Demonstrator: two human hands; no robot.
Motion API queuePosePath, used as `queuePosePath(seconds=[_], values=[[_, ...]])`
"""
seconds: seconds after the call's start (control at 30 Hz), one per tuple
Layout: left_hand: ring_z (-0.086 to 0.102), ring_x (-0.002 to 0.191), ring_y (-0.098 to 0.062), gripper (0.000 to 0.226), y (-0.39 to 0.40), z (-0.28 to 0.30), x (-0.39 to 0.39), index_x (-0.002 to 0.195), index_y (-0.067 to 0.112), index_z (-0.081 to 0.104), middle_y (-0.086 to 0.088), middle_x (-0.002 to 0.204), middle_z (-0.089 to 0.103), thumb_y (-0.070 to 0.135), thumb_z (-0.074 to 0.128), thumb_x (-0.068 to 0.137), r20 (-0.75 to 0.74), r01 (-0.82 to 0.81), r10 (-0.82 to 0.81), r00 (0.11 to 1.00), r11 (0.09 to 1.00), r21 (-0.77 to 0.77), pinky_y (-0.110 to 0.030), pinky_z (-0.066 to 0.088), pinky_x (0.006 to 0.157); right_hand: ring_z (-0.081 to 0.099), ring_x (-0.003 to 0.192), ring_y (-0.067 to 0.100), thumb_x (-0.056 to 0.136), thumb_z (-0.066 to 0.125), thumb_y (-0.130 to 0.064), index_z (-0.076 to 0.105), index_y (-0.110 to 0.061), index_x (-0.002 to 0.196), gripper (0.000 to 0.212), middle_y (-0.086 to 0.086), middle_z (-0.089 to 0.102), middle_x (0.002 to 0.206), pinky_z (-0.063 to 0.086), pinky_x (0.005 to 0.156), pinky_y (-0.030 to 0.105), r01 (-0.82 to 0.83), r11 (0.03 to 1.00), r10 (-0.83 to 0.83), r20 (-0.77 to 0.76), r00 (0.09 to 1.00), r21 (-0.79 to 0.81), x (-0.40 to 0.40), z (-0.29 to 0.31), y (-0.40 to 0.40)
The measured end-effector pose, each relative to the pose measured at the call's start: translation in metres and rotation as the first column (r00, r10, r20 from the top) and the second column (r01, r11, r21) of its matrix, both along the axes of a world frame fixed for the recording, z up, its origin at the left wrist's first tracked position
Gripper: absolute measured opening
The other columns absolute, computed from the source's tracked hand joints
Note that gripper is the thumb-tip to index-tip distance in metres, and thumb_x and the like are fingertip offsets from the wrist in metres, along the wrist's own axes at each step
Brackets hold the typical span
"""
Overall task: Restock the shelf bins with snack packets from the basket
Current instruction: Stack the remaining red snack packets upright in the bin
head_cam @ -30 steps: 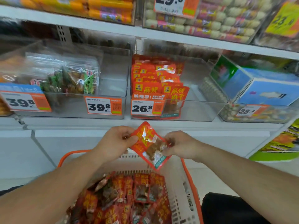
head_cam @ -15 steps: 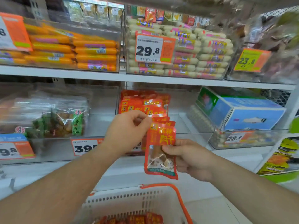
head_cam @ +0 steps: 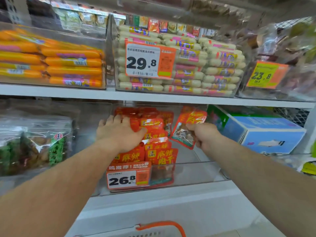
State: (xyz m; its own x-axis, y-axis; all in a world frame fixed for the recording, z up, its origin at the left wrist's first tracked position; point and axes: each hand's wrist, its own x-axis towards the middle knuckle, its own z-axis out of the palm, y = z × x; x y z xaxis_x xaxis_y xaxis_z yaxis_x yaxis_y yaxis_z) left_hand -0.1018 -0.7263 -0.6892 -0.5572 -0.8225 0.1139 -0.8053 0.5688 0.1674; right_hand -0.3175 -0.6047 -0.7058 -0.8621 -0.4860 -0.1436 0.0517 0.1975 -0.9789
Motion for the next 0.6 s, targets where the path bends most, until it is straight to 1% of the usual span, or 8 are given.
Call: queuePosePath(seconds=[0.1,0.17,0.27,0.33,0.43,0.53,0.57,0.6], values=[[0.015,0.149,-0.024,0.087,0.002,0.000,0.001,0.153,0.025,0.024,-0.003,0.161,0.021,0.080,0.023,0.086,-0.138,-0.026,0.034,0.990,0.998,0.062,-0.045,0.018,0.118,0.055,0.052,0.015,0.079,0.080,-0.013,0.058,-0.014,0.075,0.022,0.010,0.068,0.079,0.038,0.047,0.023,-0.024,0.997,0.036,-0.167,0.985,0.071,-0.020,-0.020,-0.036],[0.013,0.150,-0.021,0.086,0.004,0.001,0.002,0.153,0.026,0.023,0.000,0.162,0.018,0.080,0.024,0.086,-0.175,-0.025,0.041,0.984,0.995,0.092,-0.043,0.019,0.117,0.060,0.064,0.021,0.077,0.082,-0.015,0.061,-0.015,0.077,0.021,0.012,0.071,0.087,0.045,0.056,0.029,-0.012,0.994,0.033,-0.192,0.981,0.106,-0.031,-0.030,-0.057],[0.010,0.150,-0.018,0.086,0.005,0.000,0.002,0.154,0.029,0.022,0.002,0.163,0.015,0.080,0.024,0.085,-0.177,-0.026,0.044,0.983,0.994,0.102,-0.042,0.017,0.118,0.063,0.071,0.026,0.077,0.082,-0.019,0.059,-0.015,0.072,0.024,0.013,0.070,0.086,0.049,0.065,0.033,-0.015,0.990,0.043,-0.202,0.978,0.141,-0.046,-0.042,-0.085],[0.010,0.150,-0.017,0.086,0.003,0.001,0.002,0.154,0.029,0.021,0.002,0.163,0.014,0.080,0.026,0.084,-0.196,-0.029,0.052,0.979,0.992,0.122,-0.041,0.016,0.118,0.059,0.066,0.025,0.078,0.081,-0.021,0.059,-0.013,0.070,0.025,0.015,0.068,0.081,0.045,0.061,0.032,-0.052,0.984,0.089,-0.220,0.971,0.169,-0.053,-0.047,-0.101],[0.008,0.150,-0.016,0.088,0.001,0.000,0.002,0.153,0.029,0.022,0.003,0.163,0.014,0.081,0.026,0.082,-0.188,-0.028,0.051,0.981,0.992,0.124,-0.041,0.016,0.118,0.057,0.057,0.022,0.080,0.079,-0.019,0.064,-0.010,0.070,0.020,0.014,0.067,0.074,0.040,0.047,0.029,-0.095,0.974,0.136,-0.198,0.971,0.204,-0.060,-0.054,-0.116],[0.008,0.150,-0.016,0.088,0.001,-0.001,0.001,0.153,0.029,0.023,0.003,0.163,0.014,0.082,0.026,0.082,-0.177,-0.028,0.048,0.983,0.993,0.111,-0.042,0.017,0.117,0.066,0.063,0.026,0.079,0.079,-0.016,0.064,-0.008,0.071,0.019,0.016,0.071,0.076,0.052,0.056,0.034,-0.086,0.974,0.129,-0.202,0.971,0.209,-0.061,-0.057,-0.125],[0.008,0.150,-0.016,0.088,0.001,-0.001,0.001,0.153,0.029,0.023,0.003,0.163,0.014,0.082,0.026,0.082,-0.176,-0.028,0.047,0.983,0.994,0.107,-0.042,0.017,0.117,0.067,0.060,0.023,0.080,0.079,-0.016,0.064,-0.008,0.070,0.020,0.015,0.070,0.074,0.054,0.055,0.032,-0.085,0.974,0.130,-0.208,0.970,0.212,-0.060,-0.056,-0.126],[0.008,0.150,-0.016,0.088,0.001,-0.001,0.001,0.153,0.030,0.023,0.003,0.163,0.015,0.082,0.026,0.082,-0.175,-0.027,0.045,0.983,0.994,0.104,-0.042,0.018,0.117,0.064,0.050,0.018,0.082,0.078,-0.015,0.061,-0.008,0.068,0.023,0.013,0.067,0.069,0.049,0.047,0.026,-0.091,0.971,0.137,-0.205,0.969,0.219,-0.059,-0.057,-0.126]])
